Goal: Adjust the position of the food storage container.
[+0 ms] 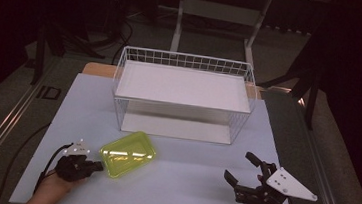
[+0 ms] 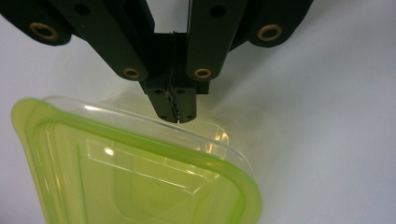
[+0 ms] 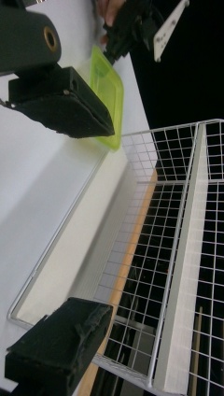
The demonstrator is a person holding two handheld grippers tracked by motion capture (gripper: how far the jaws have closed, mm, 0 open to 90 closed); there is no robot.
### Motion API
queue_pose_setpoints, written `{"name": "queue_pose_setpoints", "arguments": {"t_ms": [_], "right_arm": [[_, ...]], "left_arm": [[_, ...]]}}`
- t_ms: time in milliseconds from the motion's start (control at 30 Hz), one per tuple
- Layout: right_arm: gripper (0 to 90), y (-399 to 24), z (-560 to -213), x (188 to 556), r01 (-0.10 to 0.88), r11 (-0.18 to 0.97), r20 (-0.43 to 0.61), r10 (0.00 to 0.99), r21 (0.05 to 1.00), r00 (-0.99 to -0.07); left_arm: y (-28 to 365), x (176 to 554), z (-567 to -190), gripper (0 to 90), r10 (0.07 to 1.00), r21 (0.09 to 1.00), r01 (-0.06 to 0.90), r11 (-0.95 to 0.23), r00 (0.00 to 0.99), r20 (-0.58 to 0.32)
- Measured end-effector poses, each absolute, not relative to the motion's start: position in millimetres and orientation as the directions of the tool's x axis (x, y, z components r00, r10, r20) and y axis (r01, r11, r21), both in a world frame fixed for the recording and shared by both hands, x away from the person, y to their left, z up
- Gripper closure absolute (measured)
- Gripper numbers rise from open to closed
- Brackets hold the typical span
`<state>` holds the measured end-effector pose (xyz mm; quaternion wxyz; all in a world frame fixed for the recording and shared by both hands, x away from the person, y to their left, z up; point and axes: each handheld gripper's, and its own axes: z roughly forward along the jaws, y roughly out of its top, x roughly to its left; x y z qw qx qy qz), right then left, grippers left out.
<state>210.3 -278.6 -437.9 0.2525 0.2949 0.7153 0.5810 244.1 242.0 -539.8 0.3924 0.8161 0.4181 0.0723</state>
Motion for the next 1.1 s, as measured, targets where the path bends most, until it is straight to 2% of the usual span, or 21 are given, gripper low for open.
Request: {"name": "queue_pose_setpoints", "arguments": {"t_ms": [167,333,533,767,1100], "right_arm": [[12.3,-279.4,-437.7,209.3,0.122,0.150,-0.023,0.716,0.981,-0.698],[12.3,-279.7,-437.9,209.1,0.122,0.149,-0.022,0.716,0.981,-0.698],[12.3,-278.1,-438.4,208.9,0.119,0.158,-0.030,0.712,0.980,-0.702],[12.3,-277.2,-439.8,209.8,0.128,0.161,-0.024,0.707,0.979,-0.707],[12.3,-276.7,-442.2,210.3,0.145,0.174,-0.020,0.704,0.974,-0.710]], "left_arm": [[240.2,256.3,-540.0,90.0,0.769,0.707,0.623,-0.336,0.615,-0.176],[242.6,253.9,-542.1,90.0,0.791,0.699,0.649,-0.302,0.579,-0.196],[236.8,254.4,-541.2,90.0,0.775,0.693,0.650,-0.312,0.596,-0.210],[234.8,271.7,-541.5,90.0,0.779,0.707,0.653,-0.271,0.580,-0.237],[206.8,294.8,-538.3,90.0,0.759,0.722,0.632,-0.281,0.607,-0.236]]}}
